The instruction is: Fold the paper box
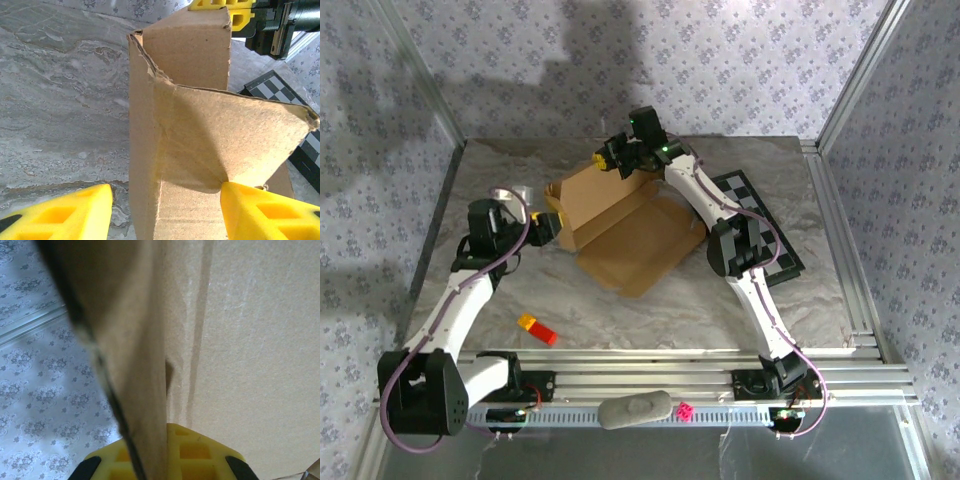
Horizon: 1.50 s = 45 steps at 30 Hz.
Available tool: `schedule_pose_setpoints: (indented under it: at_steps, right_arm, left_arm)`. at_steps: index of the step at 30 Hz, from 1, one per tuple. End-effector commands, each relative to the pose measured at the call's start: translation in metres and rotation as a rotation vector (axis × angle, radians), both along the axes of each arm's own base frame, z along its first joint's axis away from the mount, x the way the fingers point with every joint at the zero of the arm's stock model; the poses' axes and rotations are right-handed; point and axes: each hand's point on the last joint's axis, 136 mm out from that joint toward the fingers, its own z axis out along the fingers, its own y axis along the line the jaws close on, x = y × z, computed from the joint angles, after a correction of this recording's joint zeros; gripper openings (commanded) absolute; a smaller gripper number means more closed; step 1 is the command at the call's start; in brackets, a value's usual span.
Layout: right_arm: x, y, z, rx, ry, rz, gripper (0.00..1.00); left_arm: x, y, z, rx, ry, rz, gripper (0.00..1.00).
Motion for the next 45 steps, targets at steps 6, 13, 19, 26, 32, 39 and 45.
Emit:
schedule_pose_setpoints:
  at_steps: [6, 13, 19, 26, 32, 39, 45]
  right_arm:
    - [-0.003, 0.009, 0.012, 0.029, -0.045, 0.038, 0.00]
    - [-0.006, 0.015, 0.020, 0.032, -0.091, 0.051, 0.00]
    - [-0.009, 0.020, 0.022, 0.054, -0.130, 0.060, 0.00]
    - [-0.024, 0.025, 0.004, 0.041, -0.159, 0.096, 0.00]
    - [-0.023, 0.018, -0.001, 0.140, -0.248, 0.037, 0.00]
    - [-0.024, 0.012, 0.000, 0.198, -0.285, 0.032, 0.00]
    - [-0.026, 0.012, -0.009, 0.205, -0.284, 0.046, 0.00]
  left_arm:
    - [0.015, -0.015, 0.019, 0.024, -0.049, -0.036, 0.59]
    - [0.022, -0.016, 0.008, 0.085, -0.019, 0.015, 0.57]
    - [0.026, 0.002, -0.008, 0.176, 0.021, 0.119, 0.56]
    - [0.025, 0.007, -0.028, 0.196, 0.044, 0.161, 0.56]
    - [0.021, 0.004, -0.040, 0.196, 0.063, 0.156, 0.55]
    - [0.017, -0.002, -0.055, 0.211, 0.083, 0.155, 0.55]
    - [0.018, -0.008, -0.064, 0.231, 0.087, 0.160, 0.54]
